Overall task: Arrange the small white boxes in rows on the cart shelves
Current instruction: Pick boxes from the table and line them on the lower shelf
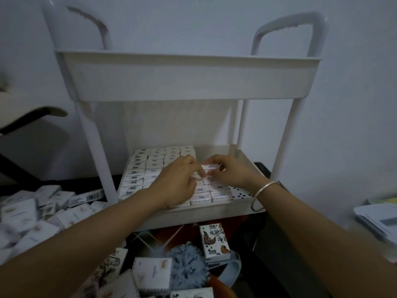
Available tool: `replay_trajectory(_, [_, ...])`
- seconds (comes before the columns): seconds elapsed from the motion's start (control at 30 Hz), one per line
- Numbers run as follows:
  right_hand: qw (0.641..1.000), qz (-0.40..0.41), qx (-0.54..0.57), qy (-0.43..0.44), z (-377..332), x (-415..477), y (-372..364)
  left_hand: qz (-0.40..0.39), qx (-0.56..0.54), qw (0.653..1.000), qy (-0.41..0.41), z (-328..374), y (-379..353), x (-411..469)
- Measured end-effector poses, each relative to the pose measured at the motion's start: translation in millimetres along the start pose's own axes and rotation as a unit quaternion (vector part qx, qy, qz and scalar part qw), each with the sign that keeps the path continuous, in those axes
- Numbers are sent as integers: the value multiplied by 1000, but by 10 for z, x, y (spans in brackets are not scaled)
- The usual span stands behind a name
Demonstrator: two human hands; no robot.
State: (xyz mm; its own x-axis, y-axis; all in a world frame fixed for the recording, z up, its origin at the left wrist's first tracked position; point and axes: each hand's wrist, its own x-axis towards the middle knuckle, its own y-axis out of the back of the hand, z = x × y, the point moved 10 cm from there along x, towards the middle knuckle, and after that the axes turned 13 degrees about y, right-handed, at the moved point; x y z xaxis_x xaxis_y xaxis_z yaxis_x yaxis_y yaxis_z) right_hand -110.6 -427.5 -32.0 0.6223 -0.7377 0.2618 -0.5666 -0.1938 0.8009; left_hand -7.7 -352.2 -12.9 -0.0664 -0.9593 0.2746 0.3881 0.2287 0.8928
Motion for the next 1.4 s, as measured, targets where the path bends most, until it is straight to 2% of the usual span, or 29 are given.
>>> replay_trajectory(0.17, [998,-46,35,-31,91,-44,-195,5,-46,999,25,-66,109,-81])
replay_trajectory(0.3, [999,-36,17,-20,34,-130,-170,-5,-63,998,19,17,133,-190])
replay_trajectory(0.47, [984,-1,-172,46,-251,-374,122,-49,-102,993,-20,412,103,-404])
replay_trajectory(0.6, [976,61,-192,87,-458,-898,400,-148,-115,982,-30,792,-129,-622])
replay_trajectory(0.73, [981,69,-178,41,-294,-1615,597,-256,-73,962,-58,1125,-436,-919])
replay_trajectory(0.83, [980,65,-186,-25,14,-2150,757,-351,-31,931,-92,1380,-648,-1224])
replay_trajectory(0.93, [959,59,-252,-119,354,-2618,909,-433,14,896,-92,1513,-816,-1492])
replay_trajectory(1.03, [935,8,-305,-183,583,-2931,888,-460,59,881,-96,1565,-893,-1648])
replay_trajectory(1.1, [933,-43,-278,-227,699,-3081,772,-467,83,876,-94,1567,-923,-1720])
replay_trajectory(1.17, [945,-61,-207,-247,711,-3170,659,-466,102,873,-100,1572,-949,-1788])
replay_trajectory(1.27, [969,-36,-120,-211,531,-3154,559,-459,99,876,-113,1614,-966,-1870])
replay_trajectory(1.4, [979,2,-43,-197,361,-3112,438,-459,75,878,-112,1627,-956,-1908])
